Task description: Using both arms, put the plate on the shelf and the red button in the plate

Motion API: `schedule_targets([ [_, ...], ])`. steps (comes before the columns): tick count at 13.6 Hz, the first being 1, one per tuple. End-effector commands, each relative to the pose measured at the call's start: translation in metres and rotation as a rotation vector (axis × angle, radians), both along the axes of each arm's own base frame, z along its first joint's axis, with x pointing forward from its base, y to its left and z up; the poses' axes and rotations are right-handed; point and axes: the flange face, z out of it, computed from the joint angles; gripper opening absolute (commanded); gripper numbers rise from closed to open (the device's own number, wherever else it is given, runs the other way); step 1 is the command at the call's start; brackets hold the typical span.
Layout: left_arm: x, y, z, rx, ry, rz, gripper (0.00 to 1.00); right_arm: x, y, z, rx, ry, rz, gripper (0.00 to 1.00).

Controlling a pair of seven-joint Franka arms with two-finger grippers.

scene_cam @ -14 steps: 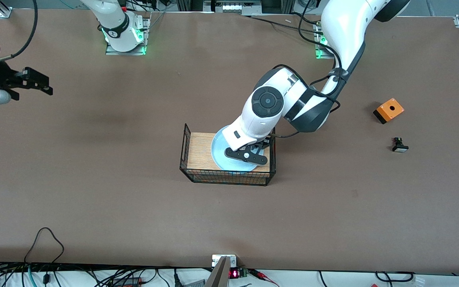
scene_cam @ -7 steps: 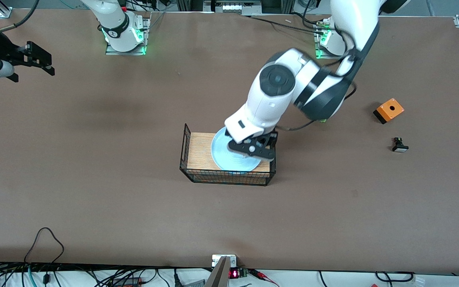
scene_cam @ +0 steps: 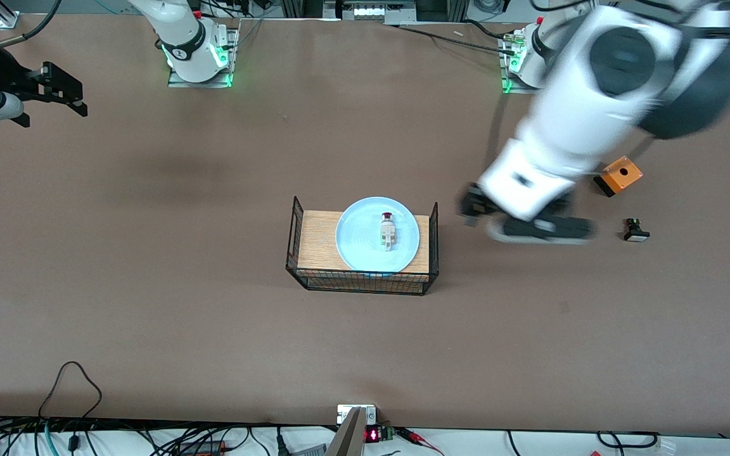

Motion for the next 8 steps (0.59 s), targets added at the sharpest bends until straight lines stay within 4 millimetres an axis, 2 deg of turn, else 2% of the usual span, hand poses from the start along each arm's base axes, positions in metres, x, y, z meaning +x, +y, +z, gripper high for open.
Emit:
schedule_targets([
  [1,0.006,0.068,-0.004,0.032,0.074,0.094,1.00,-0.005,-0.018,0.006,-0.022,0.001,-0.025,1.00],
  [2,0.007,0.095,-0.006,0.034,0.116,0.133,1.00,-0.003,-0.031,0.004,-0.039,0.006,-0.044,1.00],
  [3,0.008,0.128,-0.005,0.028,0.142,0.181,1.00,-0.004,-0.036,0.002,-0.041,0.017,-0.053,1.00],
  [4,0.007,0.152,-0.001,0.028,0.156,0.217,1.00,-0.006,-0.041,-0.001,-0.041,0.049,-0.069,1.00],
  [6,0.004,0.183,0.005,0.026,0.168,0.260,1.00,-0.004,-0.041,-0.008,-0.041,0.067,-0.073,1.00],
  [7,0.002,0.192,0.010,0.020,0.163,0.251,1.00,0.000,-0.037,-0.011,-0.041,0.066,-0.067,1.00],
  [8,-0.005,0.194,0.019,0.015,0.149,0.169,1.00,0.005,-0.036,-0.017,-0.037,0.073,-0.065,1.00],
])
